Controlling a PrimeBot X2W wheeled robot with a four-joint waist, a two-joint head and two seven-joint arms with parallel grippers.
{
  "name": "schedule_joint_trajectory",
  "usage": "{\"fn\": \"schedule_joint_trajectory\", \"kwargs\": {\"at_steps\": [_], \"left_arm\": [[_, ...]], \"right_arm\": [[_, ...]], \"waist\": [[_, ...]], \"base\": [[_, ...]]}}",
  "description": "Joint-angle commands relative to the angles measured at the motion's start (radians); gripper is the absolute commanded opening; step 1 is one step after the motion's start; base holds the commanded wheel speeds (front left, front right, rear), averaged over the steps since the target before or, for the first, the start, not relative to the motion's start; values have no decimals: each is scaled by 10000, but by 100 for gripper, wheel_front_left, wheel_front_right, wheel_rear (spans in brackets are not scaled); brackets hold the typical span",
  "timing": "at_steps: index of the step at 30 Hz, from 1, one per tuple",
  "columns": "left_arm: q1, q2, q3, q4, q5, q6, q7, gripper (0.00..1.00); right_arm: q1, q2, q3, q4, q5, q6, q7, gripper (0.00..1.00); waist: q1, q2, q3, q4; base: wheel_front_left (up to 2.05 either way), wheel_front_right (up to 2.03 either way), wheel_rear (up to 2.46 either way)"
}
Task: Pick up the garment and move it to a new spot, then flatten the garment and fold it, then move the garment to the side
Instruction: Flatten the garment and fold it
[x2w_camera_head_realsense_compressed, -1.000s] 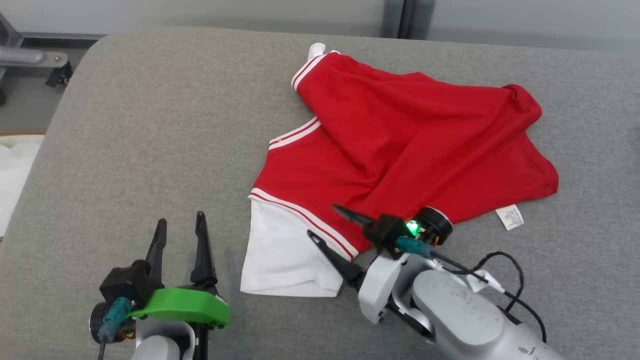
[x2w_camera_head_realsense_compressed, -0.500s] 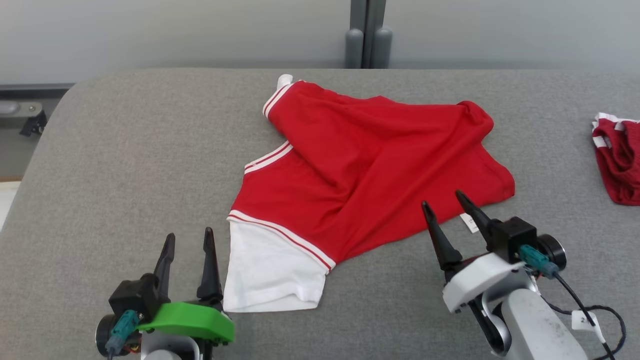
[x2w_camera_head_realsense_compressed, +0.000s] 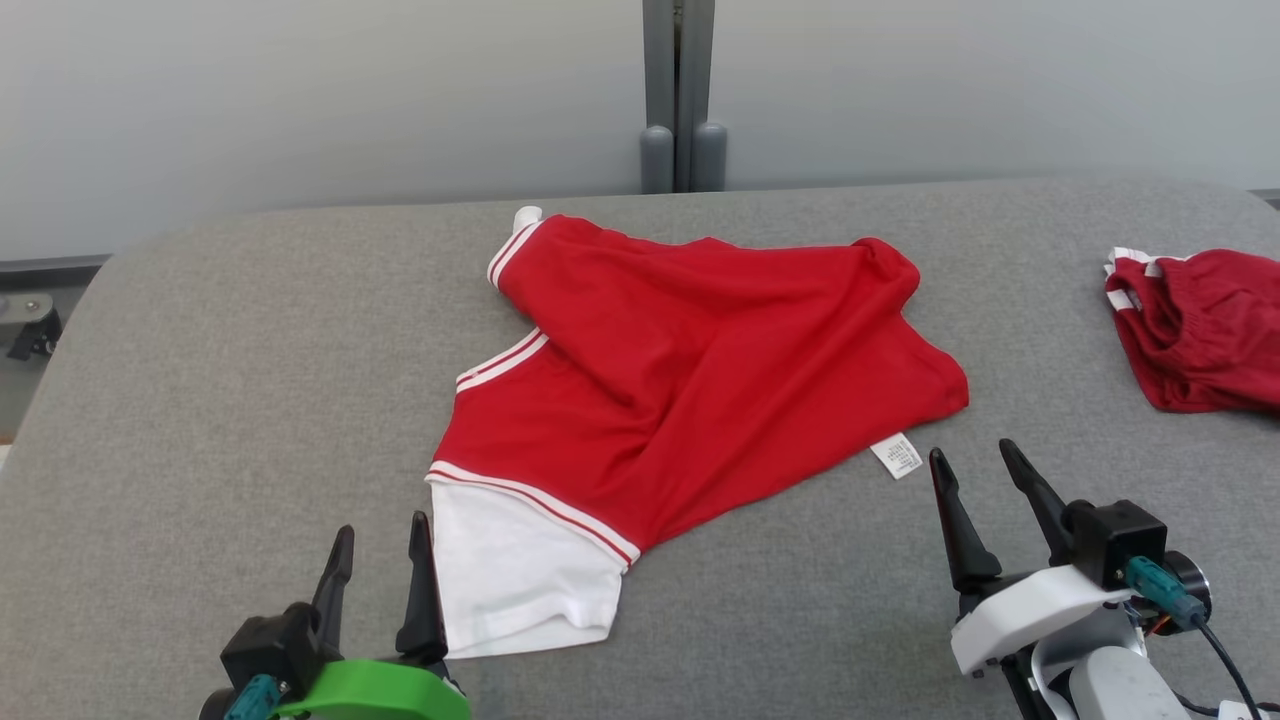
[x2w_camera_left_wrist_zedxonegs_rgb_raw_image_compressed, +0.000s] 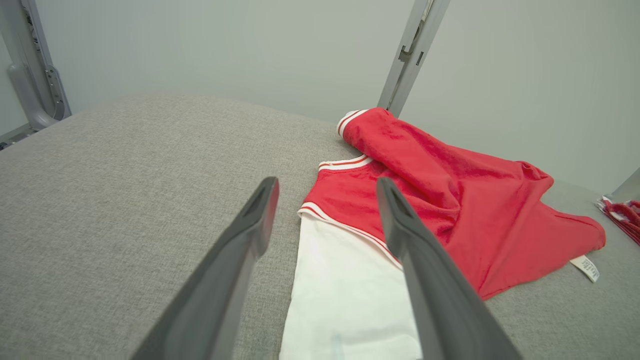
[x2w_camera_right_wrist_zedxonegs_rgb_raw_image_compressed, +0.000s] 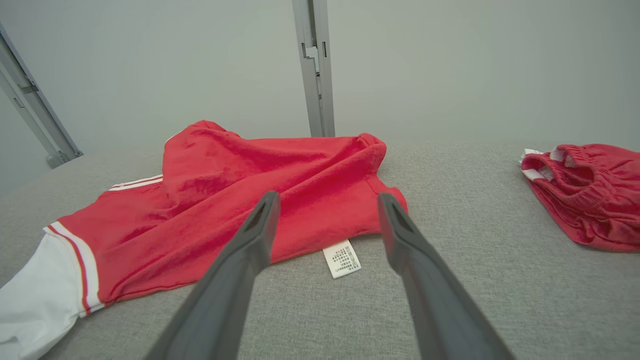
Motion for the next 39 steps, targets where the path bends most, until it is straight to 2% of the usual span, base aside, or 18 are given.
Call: {"fn": "schedule_joint_trajectory", "kwargs": {"at_steps": [1,16,19,26,29,39], "left_arm": [[138,35,-9,-23,-92,41,-3,100],[121,35,-143,99,22,-34,-2,100],[179,35,-250,482,-117,34,2,100],[20,36,-493,1716,-488,183,1214,100],[-15,38,-431,2070,-1126,293,1657,100],[-393,36,-493,2910,-1633,346,1802,100]], "right_arm": [[137,-29,-43,-53,54,-16,-14,100],[187,-30,-293,-75,-4,-16,-15,100],[195,-28,-306,-98,-12,-16,-15,100],[218,-29,-212,6,-55,-16,-15,100],[179,-29,-166,87,-16,-16,-15,100],[36,-29,-108,232,-113,-16,-15,100]], "waist": [[0,0,-36,-33],[0,0,-61,-23],[0,0,-35,-24],[0,0,41,-63],[0,0,80,-121],[0,0,260,-419]], "base": [[0,0,0],[0,0,0],[0,0,0],[0,0,0],[0,0,0],[0,0,0]]}}
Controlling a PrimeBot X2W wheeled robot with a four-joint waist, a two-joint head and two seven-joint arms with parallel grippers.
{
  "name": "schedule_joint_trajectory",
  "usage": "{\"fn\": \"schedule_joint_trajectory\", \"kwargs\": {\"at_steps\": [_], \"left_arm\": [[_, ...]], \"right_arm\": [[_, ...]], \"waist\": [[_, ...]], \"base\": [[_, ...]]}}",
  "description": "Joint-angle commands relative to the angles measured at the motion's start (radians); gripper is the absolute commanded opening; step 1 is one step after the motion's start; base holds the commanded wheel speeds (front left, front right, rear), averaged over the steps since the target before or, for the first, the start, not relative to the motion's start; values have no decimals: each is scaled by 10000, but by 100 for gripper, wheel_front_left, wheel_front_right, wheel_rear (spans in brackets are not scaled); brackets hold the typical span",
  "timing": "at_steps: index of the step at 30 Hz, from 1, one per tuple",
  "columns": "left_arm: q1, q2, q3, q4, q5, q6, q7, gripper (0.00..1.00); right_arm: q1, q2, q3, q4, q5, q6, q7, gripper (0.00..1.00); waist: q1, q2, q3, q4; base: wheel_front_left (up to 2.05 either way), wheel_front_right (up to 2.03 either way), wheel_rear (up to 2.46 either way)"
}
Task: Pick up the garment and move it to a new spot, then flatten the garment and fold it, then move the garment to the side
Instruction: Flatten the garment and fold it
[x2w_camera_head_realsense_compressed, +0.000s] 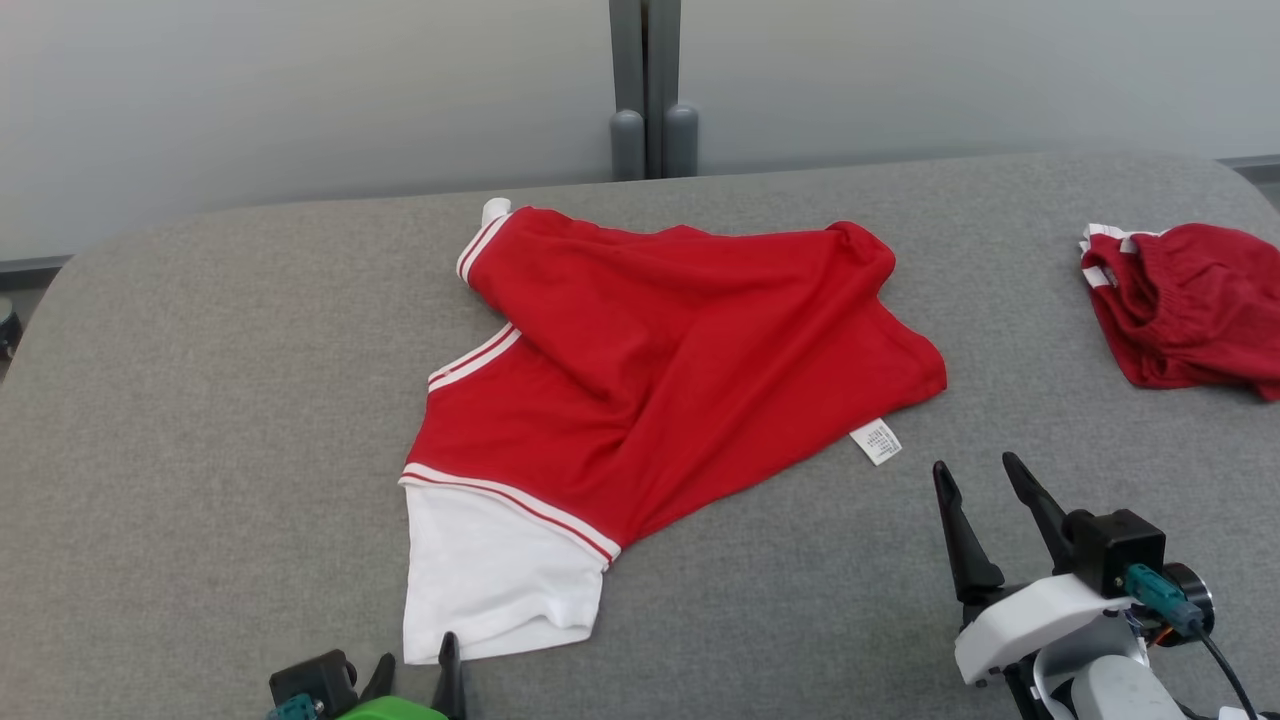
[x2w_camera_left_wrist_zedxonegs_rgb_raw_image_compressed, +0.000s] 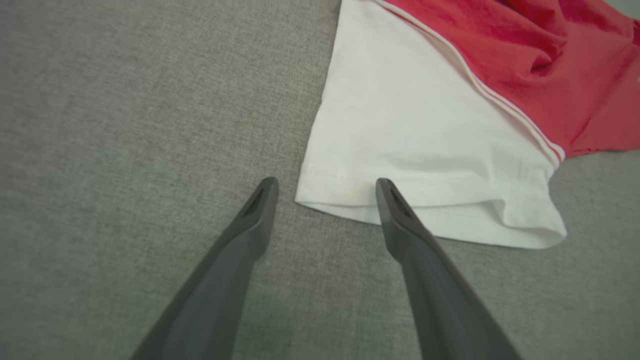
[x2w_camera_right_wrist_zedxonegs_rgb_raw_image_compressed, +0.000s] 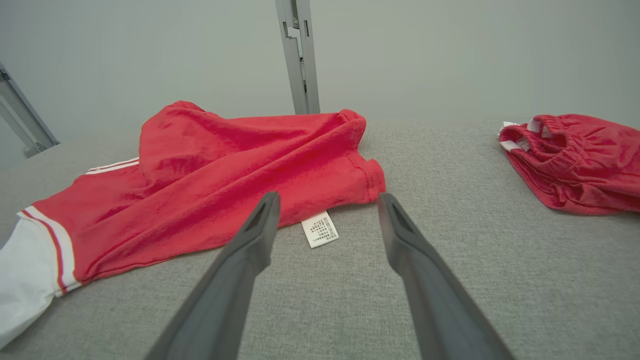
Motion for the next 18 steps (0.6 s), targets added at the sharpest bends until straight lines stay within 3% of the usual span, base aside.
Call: {"fn": "schedule_joint_trajectory", "kwargs": {"at_steps": [1,3,5,6,11,18], "left_arm": [[-173,38,-2,114,-73,-11,31,100],[-240,38,-34,256,-164,-52,60,100],[-311,35,-89,350,-346,-154,88,74],[-371,34,-156,386,-377,-210,89,44],[-605,26,-448,426,-502,-331,-39,2],[-998,70,-543,44,-331,-271,-826,0]], "right_arm": [[-65,-33,-6,47,-33,-16,-15,100],[-87,-33,0,72,-46,-16,-15,100],[-121,-33,8,83,-69,-16,-15,100],[-134,-33,-7,91,-89,-16,-15,100],[-212,-31,-118,236,-249,-16,-15,100],[-944,-34,-778,1094,-893,-16,151,100]], "waist": [[0,-1,53,-57],[0,-1,88,-99],[0,-1,128,-130],[0,-1,150,-139],[0,-1,244,-92],[0,-1,455,309]], "base": [[0,0,0],[0,0,0],[0,0,0],[0,0,0],[0,0,0],[0,0,0]]}}
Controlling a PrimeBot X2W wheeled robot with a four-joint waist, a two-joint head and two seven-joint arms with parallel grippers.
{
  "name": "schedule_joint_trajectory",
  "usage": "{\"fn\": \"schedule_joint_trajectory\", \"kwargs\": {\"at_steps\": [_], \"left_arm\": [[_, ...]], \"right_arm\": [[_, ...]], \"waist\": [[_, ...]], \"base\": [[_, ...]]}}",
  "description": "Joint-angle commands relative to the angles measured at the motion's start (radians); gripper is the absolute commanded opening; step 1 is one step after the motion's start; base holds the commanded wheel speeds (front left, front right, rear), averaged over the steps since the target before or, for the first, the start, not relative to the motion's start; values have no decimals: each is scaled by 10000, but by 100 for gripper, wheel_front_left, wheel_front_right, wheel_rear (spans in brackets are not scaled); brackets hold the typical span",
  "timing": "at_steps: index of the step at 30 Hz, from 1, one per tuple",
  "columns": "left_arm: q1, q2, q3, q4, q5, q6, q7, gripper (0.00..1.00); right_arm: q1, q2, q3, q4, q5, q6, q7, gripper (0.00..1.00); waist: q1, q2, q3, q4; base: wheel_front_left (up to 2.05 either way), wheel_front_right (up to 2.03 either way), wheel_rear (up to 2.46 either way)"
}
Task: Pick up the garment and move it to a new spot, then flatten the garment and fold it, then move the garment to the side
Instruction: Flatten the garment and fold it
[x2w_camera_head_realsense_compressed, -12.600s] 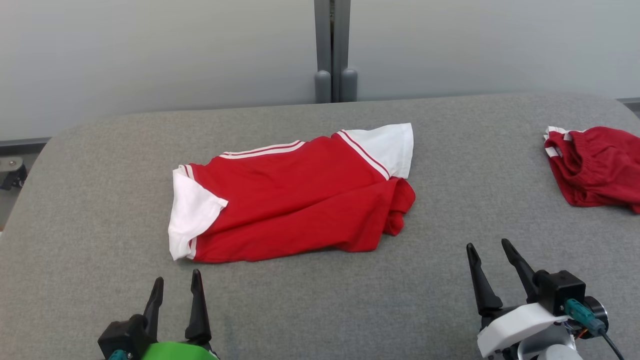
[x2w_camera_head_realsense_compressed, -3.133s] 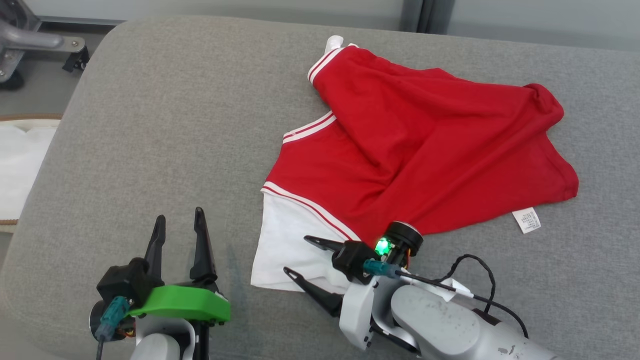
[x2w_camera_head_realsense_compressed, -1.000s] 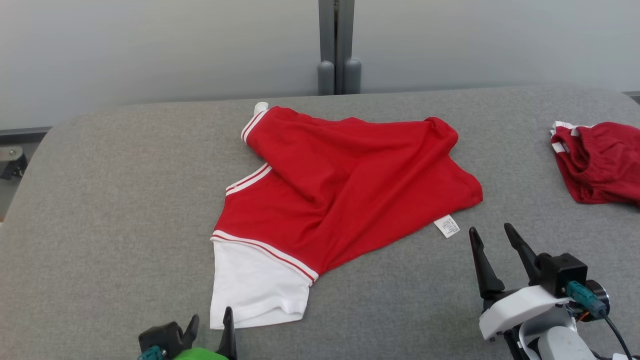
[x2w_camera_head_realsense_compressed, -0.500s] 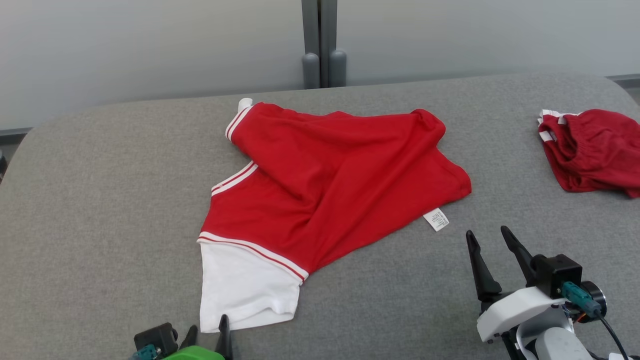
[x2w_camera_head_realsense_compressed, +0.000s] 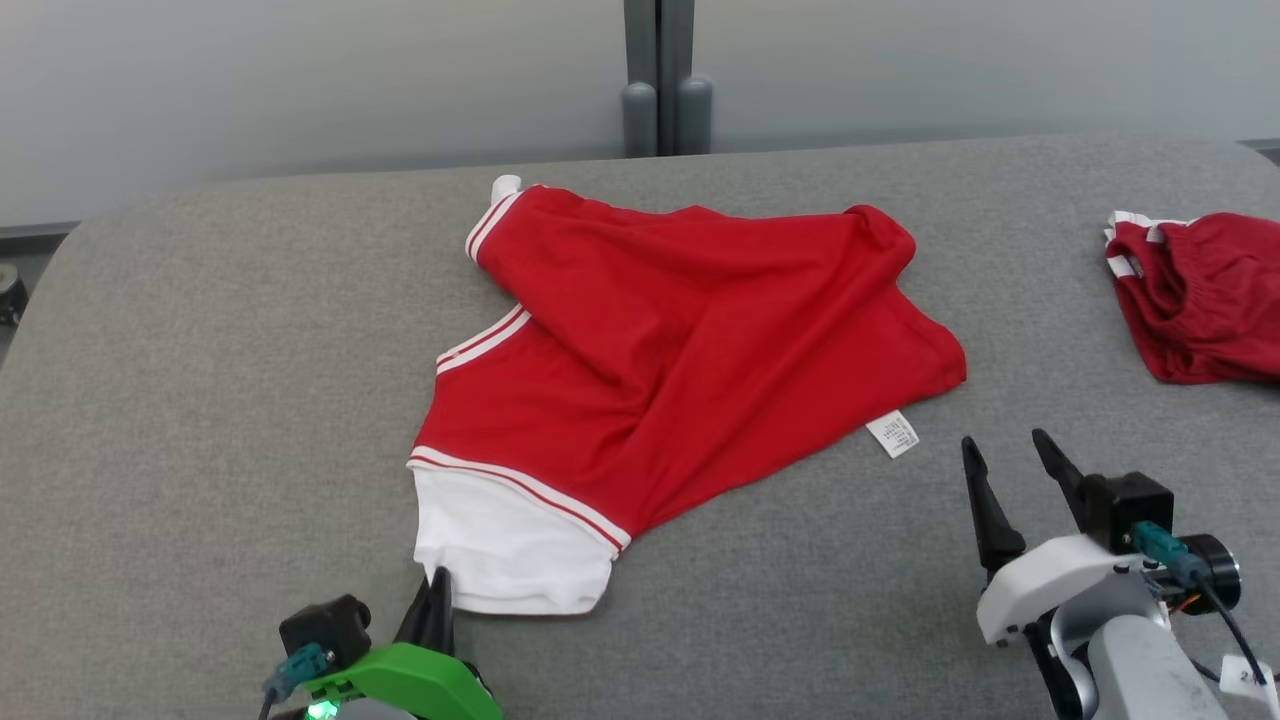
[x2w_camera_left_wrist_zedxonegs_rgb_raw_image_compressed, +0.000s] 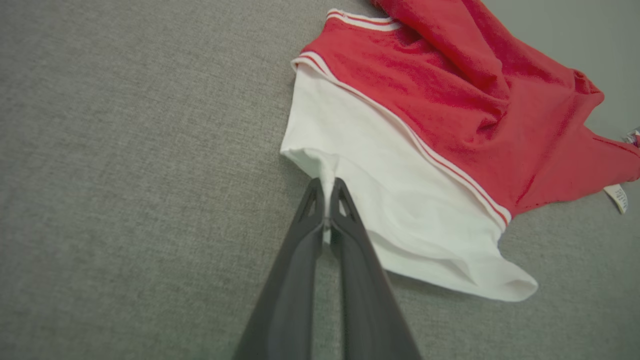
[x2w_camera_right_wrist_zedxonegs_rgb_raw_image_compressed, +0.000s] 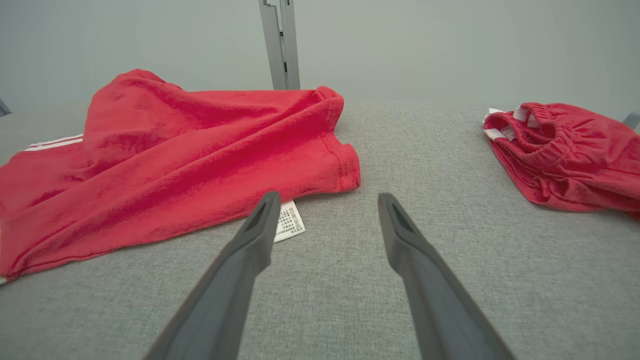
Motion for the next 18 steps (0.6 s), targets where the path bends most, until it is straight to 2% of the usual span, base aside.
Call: {"fn": "schedule_joint_trajectory", "kwargs": {"at_steps": [1,9,18], "left_arm": [[-224,90,29,-143,91,1,-187,0],[-471,181,53,-1051,216,14,-586,0],[-501,185,-44,-1478,210,58,-629,0]], "right_arm": [[-354,-36,-260,221,-242,-16,151,100],[-2112,-183,-1585,1834,-1301,-16,1237,100],[-3508,-392,-2137,3917,-1745,-16,1627,100]], "waist": [[0,0,150,231],[0,0,602,881],[0,0,1030,1239]], "base": [[0,0,0],[0,0,0],[0,0,0]]}}
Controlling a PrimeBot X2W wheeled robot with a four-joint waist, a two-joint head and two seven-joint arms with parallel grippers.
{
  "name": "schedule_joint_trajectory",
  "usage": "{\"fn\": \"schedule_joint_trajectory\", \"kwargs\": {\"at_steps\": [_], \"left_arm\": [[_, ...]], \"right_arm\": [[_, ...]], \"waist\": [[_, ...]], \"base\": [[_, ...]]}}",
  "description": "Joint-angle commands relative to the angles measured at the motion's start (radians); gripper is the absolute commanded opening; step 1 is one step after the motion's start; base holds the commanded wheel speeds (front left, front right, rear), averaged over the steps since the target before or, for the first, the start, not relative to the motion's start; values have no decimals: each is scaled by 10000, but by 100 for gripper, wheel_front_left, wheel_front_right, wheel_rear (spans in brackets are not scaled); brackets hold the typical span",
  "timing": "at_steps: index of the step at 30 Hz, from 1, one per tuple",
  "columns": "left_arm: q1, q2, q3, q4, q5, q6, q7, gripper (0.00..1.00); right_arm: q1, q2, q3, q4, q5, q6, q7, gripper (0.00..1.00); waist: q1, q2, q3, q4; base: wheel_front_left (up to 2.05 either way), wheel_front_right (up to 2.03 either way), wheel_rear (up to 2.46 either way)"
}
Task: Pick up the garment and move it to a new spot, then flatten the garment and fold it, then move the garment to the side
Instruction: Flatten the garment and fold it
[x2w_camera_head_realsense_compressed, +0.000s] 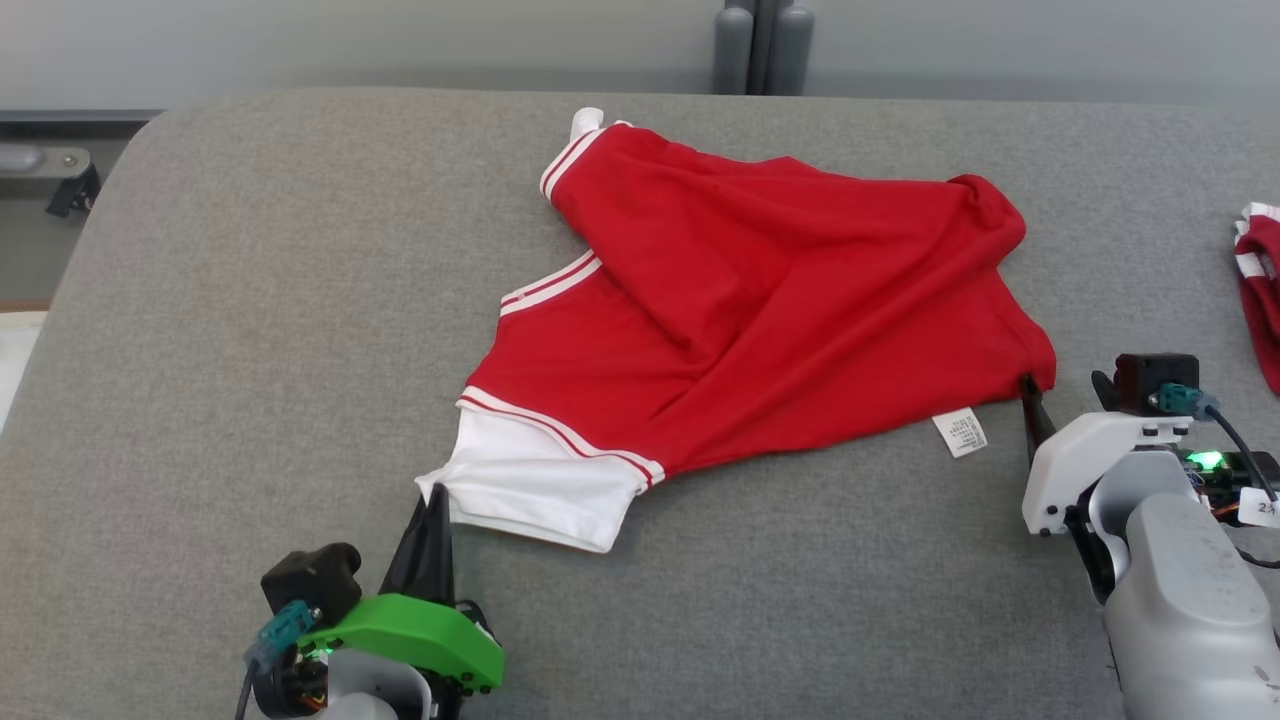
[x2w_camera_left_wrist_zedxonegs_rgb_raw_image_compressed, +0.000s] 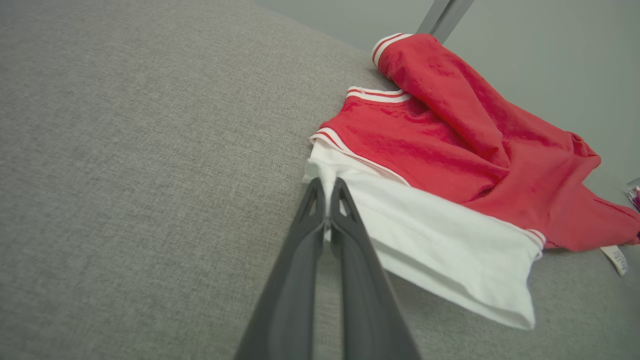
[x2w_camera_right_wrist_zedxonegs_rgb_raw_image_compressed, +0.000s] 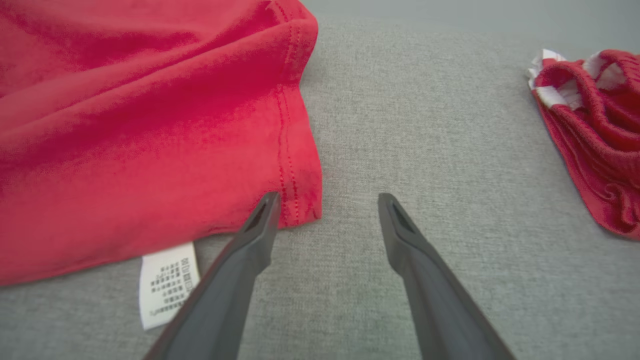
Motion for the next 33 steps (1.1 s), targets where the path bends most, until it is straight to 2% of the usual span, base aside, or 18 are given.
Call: {"fn": "schedule_joint_trajectory", "kwargs": {"at_steps": [1,5,6,7,8,10,11,17,22,28,33], "left_arm": [[-156,99,16,-43,7,59,-70,0],[-221,134,18,-108,21,91,-83,0],[-234,141,20,-114,22,100,-89,0],[-246,150,17,-115,24,108,-94,0],[-254,154,10,-116,26,115,-99,0],[-268,155,-4,-115,30,114,-111,0],[-272,163,-18,-116,37,109,-122,0],[-352,298,22,-278,107,70,-221,0],[-627,552,80,-616,234,24,-241,0],[-1163,1060,329,-1477,249,-18,-55,0],[-1745,1623,547,-2710,379,51,316,0]], "right_arm": [[-211,-67,-2,270,-105,-16,-32,100],[-658,-69,284,1063,-211,-16,-78,100],[-734,-71,384,1228,-221,-16,-80,98],[-815,-57,504,1446,-219,-16,-76,88],[-875,-39,622,1606,-192,-16,-66,49],[-1023,7,796,1931,-24,-15,-100,19],[-1108,29,875,2078,85,-15,-147,0],[-1650,6,1234,2348,801,-16,-886,0],[-1884,-9,1741,2025,1507,-16,-1286,0],[-1810,-177,2642,779,2595,-16,-1476,0],[-1454,-625,3209,-1193,3739,-16,-1206,0]], "waist": [[0,0,173,111],[0,0,301,91],[0,0,321,77],[0,0,339,57],[0,0,348,38],[0,0,351,-8],[0,0,342,-33],[0,0,23,-263],[0,0,-368,-489],[0,0,-917,-839],[0,0,-1383,-1127]], "base": [[0,0,0],[0,0,0],[0,0,0],[0,0,0],[0,0,0],[0,0,0],[0,0,0],[0,0,0],[0,0,0],[0,0,0],[0,0,0]]}}
